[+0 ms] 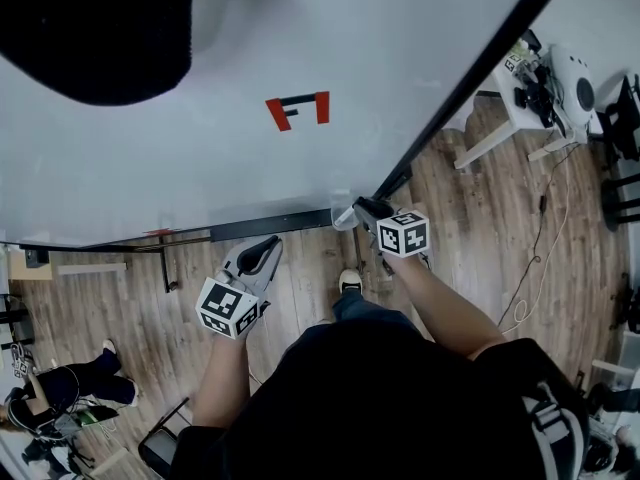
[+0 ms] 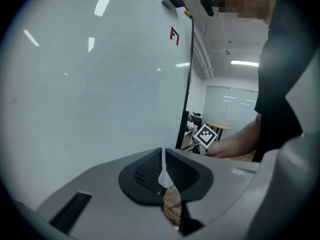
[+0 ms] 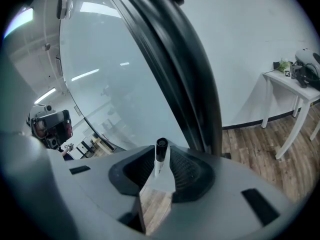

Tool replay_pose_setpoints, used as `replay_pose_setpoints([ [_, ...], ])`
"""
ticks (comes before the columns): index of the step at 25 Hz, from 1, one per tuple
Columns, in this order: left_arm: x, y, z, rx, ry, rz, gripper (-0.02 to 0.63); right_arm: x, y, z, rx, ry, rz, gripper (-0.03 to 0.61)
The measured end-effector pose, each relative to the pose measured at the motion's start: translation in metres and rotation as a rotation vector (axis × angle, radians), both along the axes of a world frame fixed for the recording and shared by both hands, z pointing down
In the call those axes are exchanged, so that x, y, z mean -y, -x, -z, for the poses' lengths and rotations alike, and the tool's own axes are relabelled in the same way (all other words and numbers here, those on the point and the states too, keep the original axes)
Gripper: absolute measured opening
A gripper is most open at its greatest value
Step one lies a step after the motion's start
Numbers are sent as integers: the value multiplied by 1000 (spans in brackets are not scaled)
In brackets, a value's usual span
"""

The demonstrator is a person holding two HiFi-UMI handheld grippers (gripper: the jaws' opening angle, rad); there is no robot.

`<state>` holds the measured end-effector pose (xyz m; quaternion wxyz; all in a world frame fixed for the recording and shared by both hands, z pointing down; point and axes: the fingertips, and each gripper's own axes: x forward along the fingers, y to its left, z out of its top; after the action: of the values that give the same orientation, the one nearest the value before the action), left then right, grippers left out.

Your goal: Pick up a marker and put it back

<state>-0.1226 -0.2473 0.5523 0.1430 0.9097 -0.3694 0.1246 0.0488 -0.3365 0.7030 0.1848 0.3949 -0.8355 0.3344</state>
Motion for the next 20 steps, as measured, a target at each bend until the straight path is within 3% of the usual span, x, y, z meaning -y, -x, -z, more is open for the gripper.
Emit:
replay_pose_setpoints([
  [20, -14, 0, 6, -5, -11, 13, 32, -1, 5, 16, -32, -74, 33, 63],
])
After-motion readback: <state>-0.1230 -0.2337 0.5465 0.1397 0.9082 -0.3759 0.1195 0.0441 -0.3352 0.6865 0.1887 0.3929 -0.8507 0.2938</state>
